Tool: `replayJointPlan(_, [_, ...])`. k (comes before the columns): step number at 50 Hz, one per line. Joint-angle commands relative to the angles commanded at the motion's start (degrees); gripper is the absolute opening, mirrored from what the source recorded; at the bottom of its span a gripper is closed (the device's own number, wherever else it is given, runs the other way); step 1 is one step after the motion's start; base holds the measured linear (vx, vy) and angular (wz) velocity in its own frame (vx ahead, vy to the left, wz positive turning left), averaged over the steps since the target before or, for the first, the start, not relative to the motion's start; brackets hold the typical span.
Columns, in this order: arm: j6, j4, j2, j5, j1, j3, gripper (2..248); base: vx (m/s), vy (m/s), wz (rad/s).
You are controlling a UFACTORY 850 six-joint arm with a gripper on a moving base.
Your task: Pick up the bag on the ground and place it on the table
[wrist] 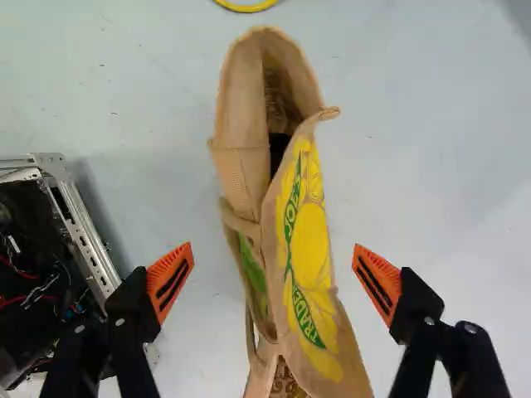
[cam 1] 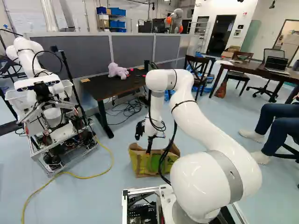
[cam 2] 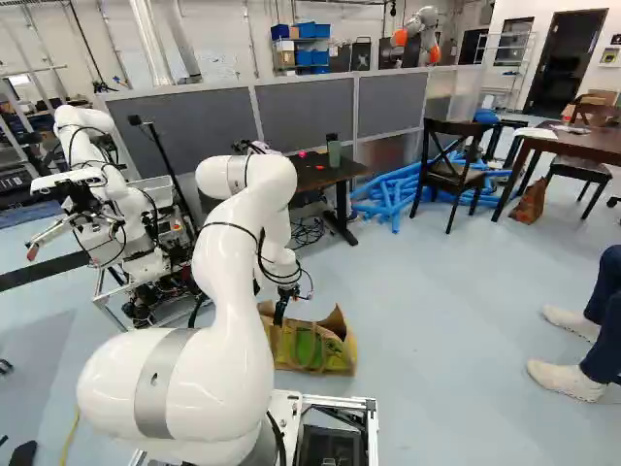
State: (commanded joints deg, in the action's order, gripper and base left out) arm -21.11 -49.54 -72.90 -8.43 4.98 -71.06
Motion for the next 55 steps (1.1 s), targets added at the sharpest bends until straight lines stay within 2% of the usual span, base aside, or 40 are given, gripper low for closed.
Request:
replayJointPlan(27, [0.0,0.0,-5.3,0.0,-0.2,-2.7,247,0.000,0.000,0.000])
replayJointPlan(55, [0.0,0.0,-11.3,0.0,-3.5,-7.1,247,0.000,0.000,0.000])
